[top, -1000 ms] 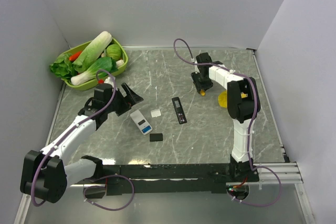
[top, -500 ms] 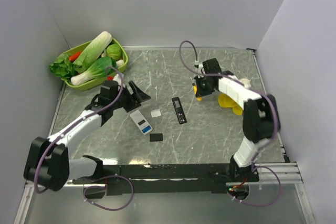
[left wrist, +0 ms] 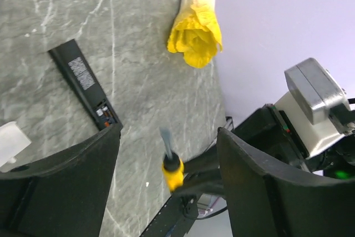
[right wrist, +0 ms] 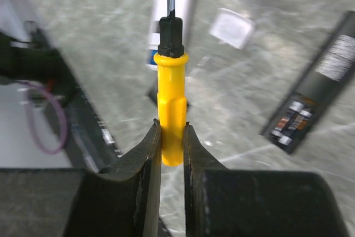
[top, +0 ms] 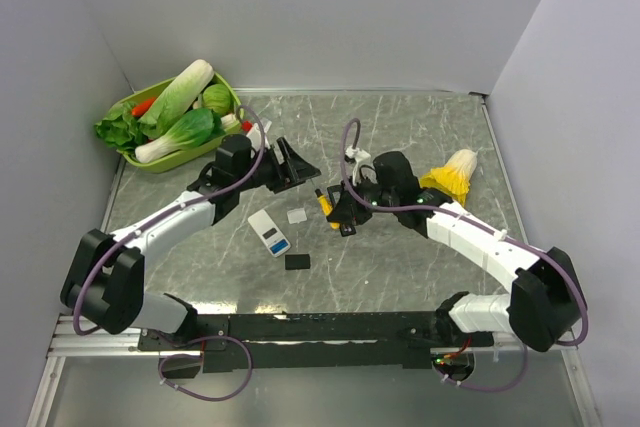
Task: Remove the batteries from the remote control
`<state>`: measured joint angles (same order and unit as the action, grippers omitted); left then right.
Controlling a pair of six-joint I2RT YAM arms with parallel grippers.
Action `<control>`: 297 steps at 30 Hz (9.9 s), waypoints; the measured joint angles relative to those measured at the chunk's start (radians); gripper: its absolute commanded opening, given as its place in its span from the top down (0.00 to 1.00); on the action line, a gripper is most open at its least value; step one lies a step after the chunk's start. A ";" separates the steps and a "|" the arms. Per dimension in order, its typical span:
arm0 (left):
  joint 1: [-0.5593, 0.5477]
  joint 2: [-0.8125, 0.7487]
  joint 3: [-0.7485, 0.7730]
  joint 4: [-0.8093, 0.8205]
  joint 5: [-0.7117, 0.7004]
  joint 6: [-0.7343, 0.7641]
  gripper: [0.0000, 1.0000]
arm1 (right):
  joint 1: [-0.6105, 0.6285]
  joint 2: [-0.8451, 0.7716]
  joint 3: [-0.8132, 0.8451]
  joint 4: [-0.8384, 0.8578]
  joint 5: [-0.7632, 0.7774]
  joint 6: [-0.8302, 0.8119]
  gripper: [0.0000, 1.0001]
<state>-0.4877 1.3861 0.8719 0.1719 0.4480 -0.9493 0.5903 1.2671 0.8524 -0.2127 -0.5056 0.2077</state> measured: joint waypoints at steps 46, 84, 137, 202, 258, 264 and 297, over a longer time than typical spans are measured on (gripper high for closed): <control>-0.008 -0.211 -0.059 -0.146 -0.215 -0.514 0.99 | 0.291 -0.127 -0.097 0.340 0.423 -0.259 0.39; 0.037 -0.250 0.043 -0.482 -0.414 -0.265 0.08 | 0.323 -0.026 0.025 0.137 0.555 -0.202 1.00; 0.084 0.430 0.023 0.077 0.071 -0.027 0.99 | 0.122 0.089 0.171 -0.569 0.564 -0.675 1.00; -0.028 0.752 0.305 0.111 0.158 -0.039 0.77 | 0.235 0.373 0.378 -0.623 0.681 -0.753 1.00; -0.136 0.599 0.023 0.210 0.121 -0.171 0.99 | 0.208 0.637 0.745 -1.052 0.651 -0.564 1.00; -0.138 0.605 0.035 0.196 0.129 -0.170 0.99 | 0.200 0.628 0.727 -1.035 0.644 -0.582 1.00; -0.143 0.620 0.111 0.068 0.128 -0.140 0.99 | 0.067 0.473 0.352 -0.746 0.505 -0.670 1.00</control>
<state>-0.6308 2.0064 0.9829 0.2398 0.5762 -1.0897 0.6575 1.7401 1.2041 -0.9588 -0.0002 -0.4625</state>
